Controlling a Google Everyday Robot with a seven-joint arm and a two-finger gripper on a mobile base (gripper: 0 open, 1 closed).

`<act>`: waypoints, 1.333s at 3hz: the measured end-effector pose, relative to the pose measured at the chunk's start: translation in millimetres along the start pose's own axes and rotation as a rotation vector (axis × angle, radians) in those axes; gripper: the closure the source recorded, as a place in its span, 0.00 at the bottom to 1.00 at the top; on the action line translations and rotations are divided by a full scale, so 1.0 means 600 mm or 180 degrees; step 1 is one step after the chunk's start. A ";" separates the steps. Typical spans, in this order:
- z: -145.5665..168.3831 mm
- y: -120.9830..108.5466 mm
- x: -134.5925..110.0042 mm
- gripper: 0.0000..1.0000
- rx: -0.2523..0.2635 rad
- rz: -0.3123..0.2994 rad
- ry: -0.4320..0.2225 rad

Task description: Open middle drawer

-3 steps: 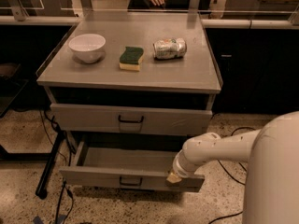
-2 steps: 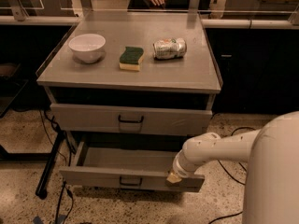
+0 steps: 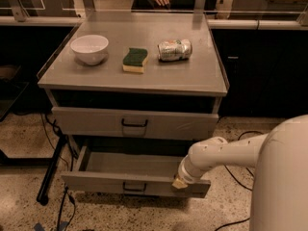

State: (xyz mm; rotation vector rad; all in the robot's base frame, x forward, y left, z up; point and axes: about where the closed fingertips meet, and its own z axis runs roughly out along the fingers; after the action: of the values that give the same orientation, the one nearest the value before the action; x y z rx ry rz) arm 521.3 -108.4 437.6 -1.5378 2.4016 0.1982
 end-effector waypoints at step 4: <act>0.013 0.013 0.011 0.00 -0.0131 0.0012 0.0175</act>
Offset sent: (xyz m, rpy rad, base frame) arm 0.0000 0.0000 0.0000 0.0000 0.0000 0.0000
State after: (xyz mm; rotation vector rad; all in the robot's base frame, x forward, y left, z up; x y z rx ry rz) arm 512.8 -108.9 427.8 -1.5764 2.4575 0.2103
